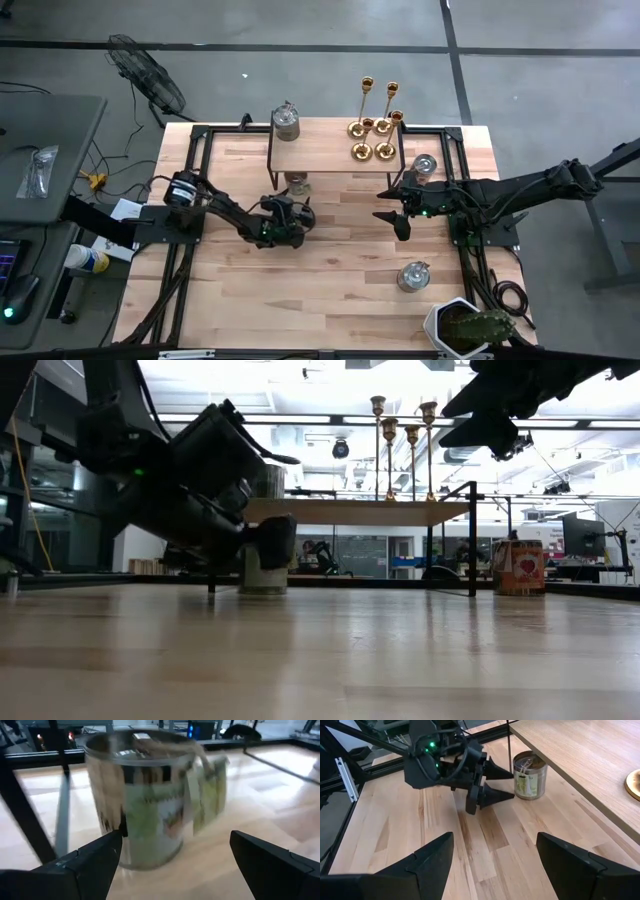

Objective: Pick & Place candle stick holders
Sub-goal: Put the silver scented candle on the shelf

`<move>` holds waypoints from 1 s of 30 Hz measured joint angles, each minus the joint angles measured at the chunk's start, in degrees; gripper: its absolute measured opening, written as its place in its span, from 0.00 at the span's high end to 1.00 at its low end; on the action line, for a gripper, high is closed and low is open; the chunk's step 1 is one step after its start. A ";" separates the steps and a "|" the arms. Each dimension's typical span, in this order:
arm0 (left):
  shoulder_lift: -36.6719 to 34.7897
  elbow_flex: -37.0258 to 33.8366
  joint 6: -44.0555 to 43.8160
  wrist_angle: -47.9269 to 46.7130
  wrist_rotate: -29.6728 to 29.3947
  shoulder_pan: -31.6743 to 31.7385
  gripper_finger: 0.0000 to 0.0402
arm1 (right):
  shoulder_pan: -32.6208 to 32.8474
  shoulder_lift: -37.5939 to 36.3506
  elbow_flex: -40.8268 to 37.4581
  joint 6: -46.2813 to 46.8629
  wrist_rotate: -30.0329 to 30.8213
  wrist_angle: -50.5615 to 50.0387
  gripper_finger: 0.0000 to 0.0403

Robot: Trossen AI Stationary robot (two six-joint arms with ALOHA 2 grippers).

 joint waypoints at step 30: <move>3.64 3.77 4.65 2.06 2.73 5.96 0.10 | 0.02 0.00 0.00 -0.01 0.00 0.02 0.31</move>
